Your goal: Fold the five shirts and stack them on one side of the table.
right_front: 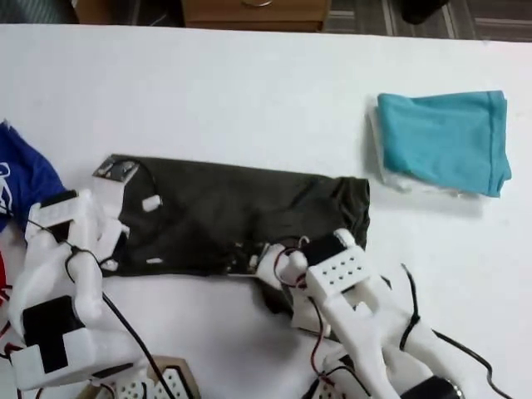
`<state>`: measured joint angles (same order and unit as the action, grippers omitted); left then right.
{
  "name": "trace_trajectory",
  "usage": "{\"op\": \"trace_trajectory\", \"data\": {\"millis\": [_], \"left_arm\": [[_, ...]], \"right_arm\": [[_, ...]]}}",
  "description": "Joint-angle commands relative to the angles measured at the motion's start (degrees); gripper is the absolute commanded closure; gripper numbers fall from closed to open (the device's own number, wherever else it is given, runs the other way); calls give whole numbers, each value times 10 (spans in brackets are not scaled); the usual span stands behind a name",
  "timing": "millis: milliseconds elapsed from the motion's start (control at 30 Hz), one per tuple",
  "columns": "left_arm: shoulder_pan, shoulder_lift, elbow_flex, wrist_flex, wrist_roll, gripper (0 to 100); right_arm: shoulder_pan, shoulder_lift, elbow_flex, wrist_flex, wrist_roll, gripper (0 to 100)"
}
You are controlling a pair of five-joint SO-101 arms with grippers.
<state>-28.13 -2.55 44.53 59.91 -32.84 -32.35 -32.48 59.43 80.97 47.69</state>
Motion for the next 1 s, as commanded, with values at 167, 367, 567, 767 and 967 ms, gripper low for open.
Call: {"op": "trace_trajectory", "data": {"millis": [167, 367, 567, 767, 967], "left_arm": [[-5, 6, -2, -31, -4, 974], [-5, 6, -2, -32, -4, 974], [-5, 6, -2, -32, -4, 974], [-5, 6, -2, -32, -4, 974], [-5, 6, -2, -32, -4, 974]], "right_arm": [[-49, -26, 12, -19, 5, 801], [-73, -25, 48, -65, 5, 801], [-69, -22, 91, -125, 5, 801], [-22, 87, 92, -191, 6, 801], [17, 157, 43, -182, 6, 936]]}}
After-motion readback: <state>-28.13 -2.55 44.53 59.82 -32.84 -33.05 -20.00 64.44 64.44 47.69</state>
